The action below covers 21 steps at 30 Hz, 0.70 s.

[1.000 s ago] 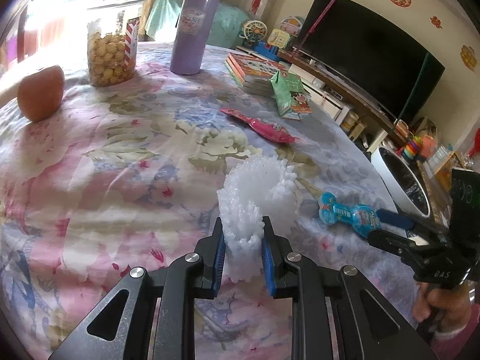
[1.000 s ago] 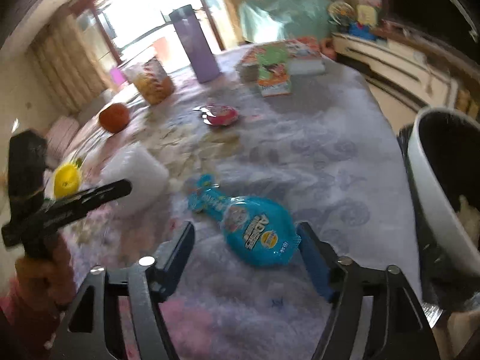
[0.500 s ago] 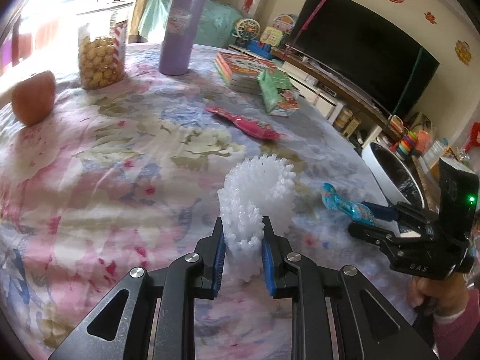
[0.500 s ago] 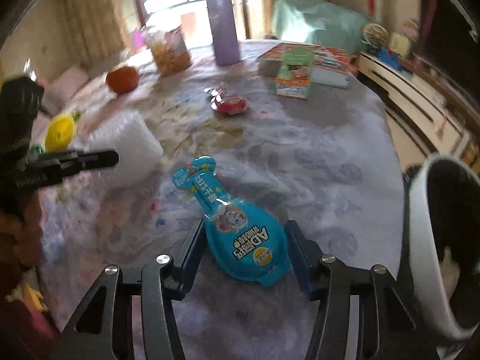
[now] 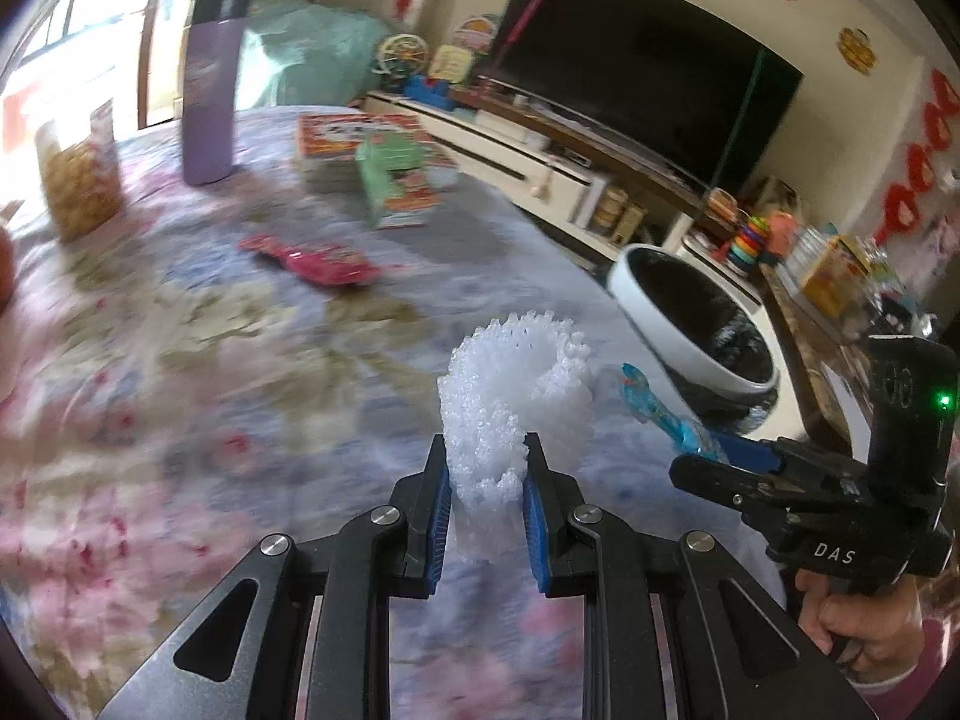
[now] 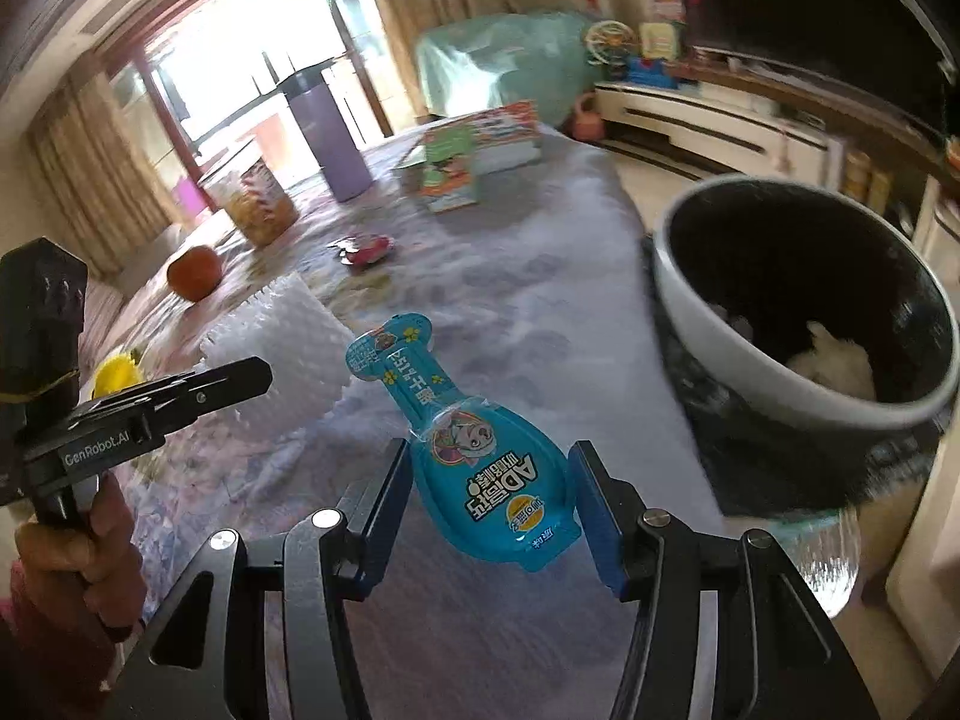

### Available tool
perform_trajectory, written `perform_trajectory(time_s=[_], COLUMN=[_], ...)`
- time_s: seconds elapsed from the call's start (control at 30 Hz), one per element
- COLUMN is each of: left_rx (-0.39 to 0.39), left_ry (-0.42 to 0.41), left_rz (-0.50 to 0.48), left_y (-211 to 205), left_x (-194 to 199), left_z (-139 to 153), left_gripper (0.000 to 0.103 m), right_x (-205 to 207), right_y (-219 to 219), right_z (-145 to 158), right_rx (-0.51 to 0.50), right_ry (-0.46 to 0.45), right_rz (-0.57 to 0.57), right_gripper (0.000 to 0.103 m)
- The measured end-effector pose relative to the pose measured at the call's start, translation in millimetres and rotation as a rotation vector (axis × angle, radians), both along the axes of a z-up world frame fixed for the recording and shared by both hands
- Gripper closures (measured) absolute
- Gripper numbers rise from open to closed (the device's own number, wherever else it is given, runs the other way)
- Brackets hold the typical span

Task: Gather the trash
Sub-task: 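Carry the foam net and blue bottle over the bin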

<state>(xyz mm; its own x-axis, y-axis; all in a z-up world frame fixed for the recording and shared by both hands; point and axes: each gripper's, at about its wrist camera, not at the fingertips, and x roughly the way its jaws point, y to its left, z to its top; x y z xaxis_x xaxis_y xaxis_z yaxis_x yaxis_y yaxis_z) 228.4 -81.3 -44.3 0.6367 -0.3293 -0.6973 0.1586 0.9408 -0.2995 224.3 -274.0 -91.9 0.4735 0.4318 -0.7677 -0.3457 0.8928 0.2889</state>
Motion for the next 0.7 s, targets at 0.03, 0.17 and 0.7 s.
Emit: perform_trajectory(time_s=[0.03,0.17,0.7], left_rx=[0.001,0.007,0.028], left_ry=[-0.002,-0.013,-0.027], left_rz=[-0.01,-0.051,-0.149], left_y=[-4.5,-21.0,-79.4], left_x=[1.2,5.9,28.5], left_z=[0.9,4.5,10.3], left_gripper=[0.083,0.083,0.083], right_x=[-1.3,-4.7,0.4], right_y=[-4.8,-21.0,-78.4], right_z=[2.5,9.9,30.8], right_rx=[-0.007,0.0,-0.014], right_ry=[-0.005,-0.022,-0.077], right_rz=[-0.015,-0.051,-0.165], right_gripper=[0.049,0.049,0.049])
